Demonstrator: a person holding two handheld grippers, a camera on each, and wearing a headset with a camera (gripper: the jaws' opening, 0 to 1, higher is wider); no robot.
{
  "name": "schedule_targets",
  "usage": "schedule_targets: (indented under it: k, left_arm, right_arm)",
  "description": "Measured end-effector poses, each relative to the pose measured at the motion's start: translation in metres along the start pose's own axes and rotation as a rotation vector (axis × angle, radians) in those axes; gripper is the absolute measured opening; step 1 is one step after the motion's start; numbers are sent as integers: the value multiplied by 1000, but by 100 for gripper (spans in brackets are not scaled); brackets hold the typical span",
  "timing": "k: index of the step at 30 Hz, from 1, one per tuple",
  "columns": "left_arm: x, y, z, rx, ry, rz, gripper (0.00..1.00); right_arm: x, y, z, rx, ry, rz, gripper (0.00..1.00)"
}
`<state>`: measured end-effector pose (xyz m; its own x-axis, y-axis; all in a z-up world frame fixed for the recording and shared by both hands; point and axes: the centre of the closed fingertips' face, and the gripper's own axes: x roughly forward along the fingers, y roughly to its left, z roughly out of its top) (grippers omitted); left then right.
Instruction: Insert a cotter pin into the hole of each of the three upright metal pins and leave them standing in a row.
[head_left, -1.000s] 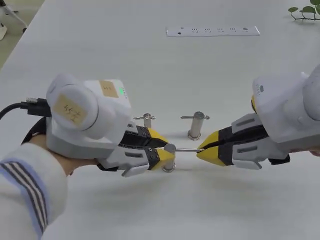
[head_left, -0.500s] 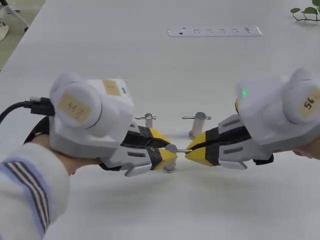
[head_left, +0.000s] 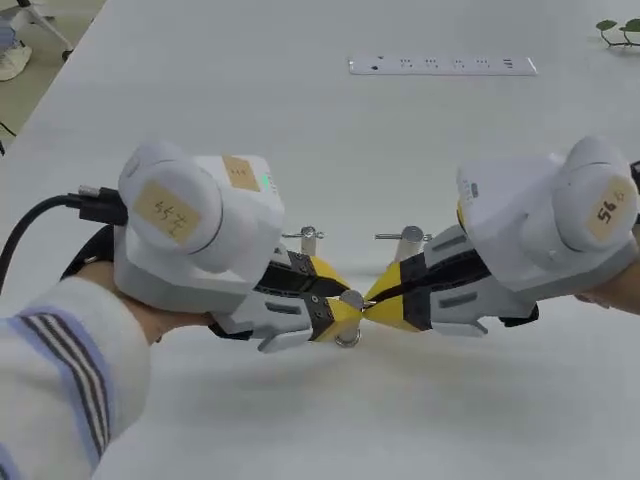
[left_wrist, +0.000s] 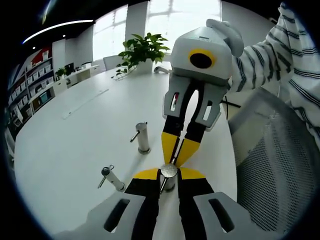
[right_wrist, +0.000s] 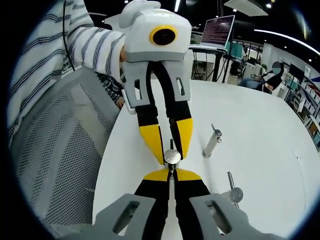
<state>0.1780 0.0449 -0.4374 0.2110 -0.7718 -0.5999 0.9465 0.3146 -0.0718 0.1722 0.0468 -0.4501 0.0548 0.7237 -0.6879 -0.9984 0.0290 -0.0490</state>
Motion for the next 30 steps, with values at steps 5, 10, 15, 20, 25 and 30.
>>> schedule_targets:
  k: [5,10,15,20,25,30]
  left_arm:
    - [0,1,1,-80,-2,-1,10]
    - [0,2,1,-77,-5,-2,10]
    - [0,2,0,-109,-6,-18,10]
    - [-3,0,-3,-107,-33,-21,18]
    - [-10,1,-6,-134,-85,12,32]
    - [-22,-3,-10,-132,-130,39,47]
  right_arm:
    - [0,-2,-1,-1,14,7,0]
    - [0,-3,-2,1,8,-1,0]
    - [0,-3,-3,37,-1,-5,0]
    - [-4,-4,-9,59,-12,-11,7]
    - [-3,-1,-14,111,-37,-17,10]
    - [2,2,-15,169,-77,-26,17]
